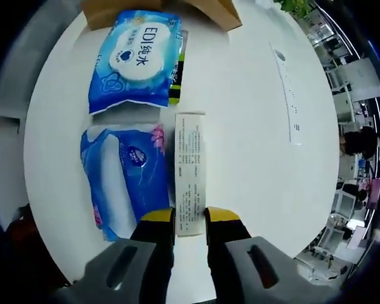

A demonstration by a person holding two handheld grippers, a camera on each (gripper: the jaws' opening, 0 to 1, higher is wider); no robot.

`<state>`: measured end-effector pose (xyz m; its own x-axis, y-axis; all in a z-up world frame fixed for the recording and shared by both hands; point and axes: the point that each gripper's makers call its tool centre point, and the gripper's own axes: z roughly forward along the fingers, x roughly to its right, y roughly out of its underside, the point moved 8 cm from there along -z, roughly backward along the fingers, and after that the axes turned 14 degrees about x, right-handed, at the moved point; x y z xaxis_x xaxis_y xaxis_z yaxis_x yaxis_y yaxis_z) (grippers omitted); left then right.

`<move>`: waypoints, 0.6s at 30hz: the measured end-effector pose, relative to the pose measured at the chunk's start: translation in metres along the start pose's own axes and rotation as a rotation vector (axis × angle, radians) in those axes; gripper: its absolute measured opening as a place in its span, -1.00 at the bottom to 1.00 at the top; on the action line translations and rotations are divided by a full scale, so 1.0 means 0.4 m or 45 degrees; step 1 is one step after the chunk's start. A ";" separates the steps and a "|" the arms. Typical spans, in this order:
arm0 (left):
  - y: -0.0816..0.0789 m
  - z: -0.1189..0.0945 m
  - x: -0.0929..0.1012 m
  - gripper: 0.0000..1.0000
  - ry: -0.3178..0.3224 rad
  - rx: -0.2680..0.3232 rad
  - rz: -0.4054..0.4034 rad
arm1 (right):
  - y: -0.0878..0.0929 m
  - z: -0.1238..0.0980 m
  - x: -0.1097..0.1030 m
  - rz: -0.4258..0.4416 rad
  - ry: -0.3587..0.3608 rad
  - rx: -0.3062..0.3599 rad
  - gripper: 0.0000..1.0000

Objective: Operate the shoe box by opening the lid, removing the specified soft item, and placing it in the target area until the item is outside and the box remains undamaged.

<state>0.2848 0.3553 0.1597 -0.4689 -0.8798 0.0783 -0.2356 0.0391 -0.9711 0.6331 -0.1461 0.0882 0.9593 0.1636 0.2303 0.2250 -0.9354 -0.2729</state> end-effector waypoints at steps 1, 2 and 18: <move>0.000 0.001 -0.001 0.96 0.000 -0.001 0.000 | -0.001 -0.002 0.004 0.000 0.011 0.004 -0.66; -0.001 0.001 -0.002 0.96 0.001 0.000 -0.001 | -0.003 -0.005 0.008 -0.001 0.024 0.008 -0.63; -0.010 0.013 -0.054 0.78 0.018 -0.040 -0.044 | -0.039 -0.068 0.004 0.120 0.137 0.136 -0.39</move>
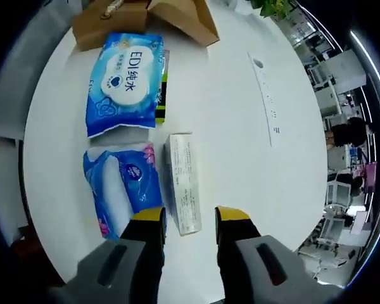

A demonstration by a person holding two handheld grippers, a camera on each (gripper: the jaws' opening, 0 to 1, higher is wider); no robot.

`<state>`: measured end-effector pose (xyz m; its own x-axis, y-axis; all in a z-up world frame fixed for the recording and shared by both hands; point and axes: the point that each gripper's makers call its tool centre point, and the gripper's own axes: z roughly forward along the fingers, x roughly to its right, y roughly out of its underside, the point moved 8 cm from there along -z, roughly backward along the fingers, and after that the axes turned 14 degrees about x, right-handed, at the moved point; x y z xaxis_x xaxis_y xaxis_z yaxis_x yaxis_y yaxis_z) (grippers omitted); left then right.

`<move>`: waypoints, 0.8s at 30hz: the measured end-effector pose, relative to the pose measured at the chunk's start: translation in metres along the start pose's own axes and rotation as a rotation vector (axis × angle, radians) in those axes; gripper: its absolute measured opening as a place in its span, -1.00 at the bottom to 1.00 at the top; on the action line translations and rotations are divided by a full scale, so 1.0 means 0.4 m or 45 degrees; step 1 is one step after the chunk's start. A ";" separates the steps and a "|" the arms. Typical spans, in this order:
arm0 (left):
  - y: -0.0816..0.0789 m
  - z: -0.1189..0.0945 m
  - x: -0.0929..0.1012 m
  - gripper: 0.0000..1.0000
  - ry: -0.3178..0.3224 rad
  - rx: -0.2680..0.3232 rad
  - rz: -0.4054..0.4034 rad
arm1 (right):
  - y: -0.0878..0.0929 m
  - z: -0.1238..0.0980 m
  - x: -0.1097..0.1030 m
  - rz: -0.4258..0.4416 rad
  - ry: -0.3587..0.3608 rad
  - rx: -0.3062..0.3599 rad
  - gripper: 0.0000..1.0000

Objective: Operate the shoe box by opening the lid, removing the specified soft item, and placing it in the target area until the item is outside and the box remains undamaged.

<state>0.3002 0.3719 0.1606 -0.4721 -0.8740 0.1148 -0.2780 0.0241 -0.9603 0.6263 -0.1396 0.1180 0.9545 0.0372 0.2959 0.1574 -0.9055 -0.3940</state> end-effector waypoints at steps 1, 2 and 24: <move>0.003 0.002 -0.005 0.76 0.003 -0.015 -0.011 | -0.003 -0.004 -0.001 0.007 0.006 0.006 -0.37; 0.004 0.004 -0.009 0.75 0.004 -0.022 -0.010 | -0.008 -0.009 -0.001 0.022 0.023 0.022 -0.35; -0.011 0.076 -0.087 0.59 0.122 -0.178 0.033 | -0.127 -0.107 -0.172 0.394 0.204 0.325 0.34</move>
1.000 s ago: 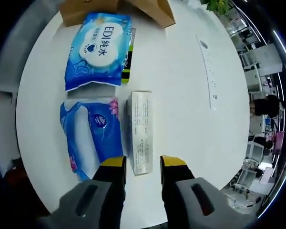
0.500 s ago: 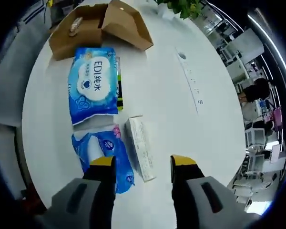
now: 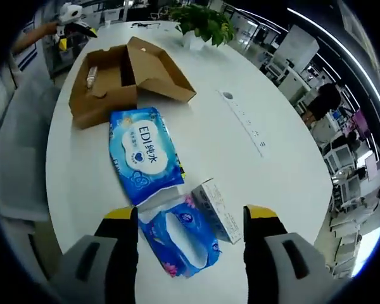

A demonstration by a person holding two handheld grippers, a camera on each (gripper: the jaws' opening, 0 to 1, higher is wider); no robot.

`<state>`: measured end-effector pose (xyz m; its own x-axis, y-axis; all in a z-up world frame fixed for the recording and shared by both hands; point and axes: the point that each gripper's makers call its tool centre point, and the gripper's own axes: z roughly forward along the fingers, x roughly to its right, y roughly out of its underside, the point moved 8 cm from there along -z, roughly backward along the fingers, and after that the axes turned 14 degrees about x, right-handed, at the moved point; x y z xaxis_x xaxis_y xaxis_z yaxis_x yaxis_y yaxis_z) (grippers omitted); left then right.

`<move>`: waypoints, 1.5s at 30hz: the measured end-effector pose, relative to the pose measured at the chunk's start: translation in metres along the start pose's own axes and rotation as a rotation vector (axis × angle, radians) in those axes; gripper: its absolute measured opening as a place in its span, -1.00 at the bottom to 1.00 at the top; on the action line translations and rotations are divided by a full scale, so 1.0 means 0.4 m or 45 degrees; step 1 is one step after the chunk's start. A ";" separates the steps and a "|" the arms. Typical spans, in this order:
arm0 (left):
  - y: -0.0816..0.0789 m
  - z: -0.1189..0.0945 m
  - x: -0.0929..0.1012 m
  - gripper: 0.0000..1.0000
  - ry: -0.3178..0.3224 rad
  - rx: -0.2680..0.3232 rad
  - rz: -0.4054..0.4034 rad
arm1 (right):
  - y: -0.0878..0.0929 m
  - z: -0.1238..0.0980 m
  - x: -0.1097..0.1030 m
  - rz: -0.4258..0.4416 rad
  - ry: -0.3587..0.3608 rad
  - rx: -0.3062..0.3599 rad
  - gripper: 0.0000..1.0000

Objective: Operate the shoe box by opening the lid, removing the specified soft item, and placing it in the target area until the item is outside and the box remains undamaged.

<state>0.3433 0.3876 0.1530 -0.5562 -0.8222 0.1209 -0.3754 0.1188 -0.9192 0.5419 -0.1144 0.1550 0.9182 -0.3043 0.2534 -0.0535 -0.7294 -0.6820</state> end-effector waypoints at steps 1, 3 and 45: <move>0.002 0.003 -0.001 0.57 0.006 -0.010 0.009 | -0.004 -0.003 -0.009 0.014 0.005 0.014 0.36; 0.007 0.009 -0.003 0.53 0.020 -0.047 0.030 | -0.011 -0.011 -0.036 0.057 0.002 0.050 0.41; -0.054 0.194 -0.092 0.46 0.333 -0.302 0.296 | -0.045 -0.111 -0.288 0.484 0.343 0.354 0.93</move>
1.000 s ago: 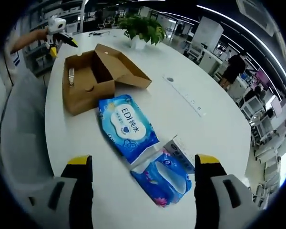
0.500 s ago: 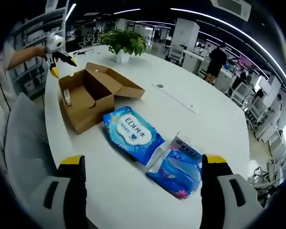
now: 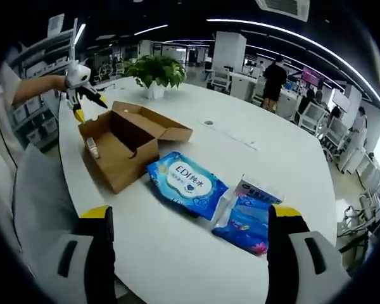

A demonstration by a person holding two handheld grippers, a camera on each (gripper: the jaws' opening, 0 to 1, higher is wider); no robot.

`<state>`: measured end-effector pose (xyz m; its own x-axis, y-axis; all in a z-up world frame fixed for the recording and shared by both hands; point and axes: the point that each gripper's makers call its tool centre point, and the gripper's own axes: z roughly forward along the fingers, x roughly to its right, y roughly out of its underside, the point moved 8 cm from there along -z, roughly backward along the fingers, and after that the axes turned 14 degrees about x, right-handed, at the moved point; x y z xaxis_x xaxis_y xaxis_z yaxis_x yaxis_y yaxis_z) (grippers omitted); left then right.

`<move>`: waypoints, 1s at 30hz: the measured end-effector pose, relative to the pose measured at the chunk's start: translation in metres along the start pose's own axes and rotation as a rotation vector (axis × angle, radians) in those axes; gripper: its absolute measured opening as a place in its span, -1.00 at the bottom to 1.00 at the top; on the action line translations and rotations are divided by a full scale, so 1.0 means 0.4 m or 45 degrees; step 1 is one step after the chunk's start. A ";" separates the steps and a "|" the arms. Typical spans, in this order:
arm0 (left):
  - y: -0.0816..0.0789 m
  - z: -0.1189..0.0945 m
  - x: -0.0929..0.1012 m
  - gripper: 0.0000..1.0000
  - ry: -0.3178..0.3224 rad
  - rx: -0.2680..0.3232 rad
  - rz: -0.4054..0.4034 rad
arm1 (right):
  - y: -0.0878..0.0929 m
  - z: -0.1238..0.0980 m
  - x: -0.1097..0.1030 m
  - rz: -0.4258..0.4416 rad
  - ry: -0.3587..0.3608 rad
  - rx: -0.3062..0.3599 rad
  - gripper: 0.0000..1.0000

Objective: Operate the shoe box by opening the lid, removing the specified soft item, and placing it in the target area until the item is outside and the box remains undamaged.

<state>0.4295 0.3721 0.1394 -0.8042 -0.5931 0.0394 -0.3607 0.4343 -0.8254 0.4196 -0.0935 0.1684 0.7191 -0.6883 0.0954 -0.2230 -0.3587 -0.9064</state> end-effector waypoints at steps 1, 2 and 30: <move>0.001 0.002 0.001 0.45 0.007 -0.008 0.005 | 0.000 -0.001 -0.006 -0.008 0.000 -0.004 0.93; 0.002 0.005 0.001 0.45 0.015 -0.020 0.013 | -0.001 -0.003 -0.012 -0.016 -0.001 -0.005 0.93; 0.055 0.121 0.027 0.07 0.421 -0.408 0.410 | 0.018 -0.047 -0.108 0.121 0.070 0.081 0.93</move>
<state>0.4357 0.3425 0.0942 -0.9842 -0.1745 0.0308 -0.1564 0.7734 -0.6143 0.3745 -0.0782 0.1657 0.6591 -0.7515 0.0287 -0.2452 -0.2509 -0.9364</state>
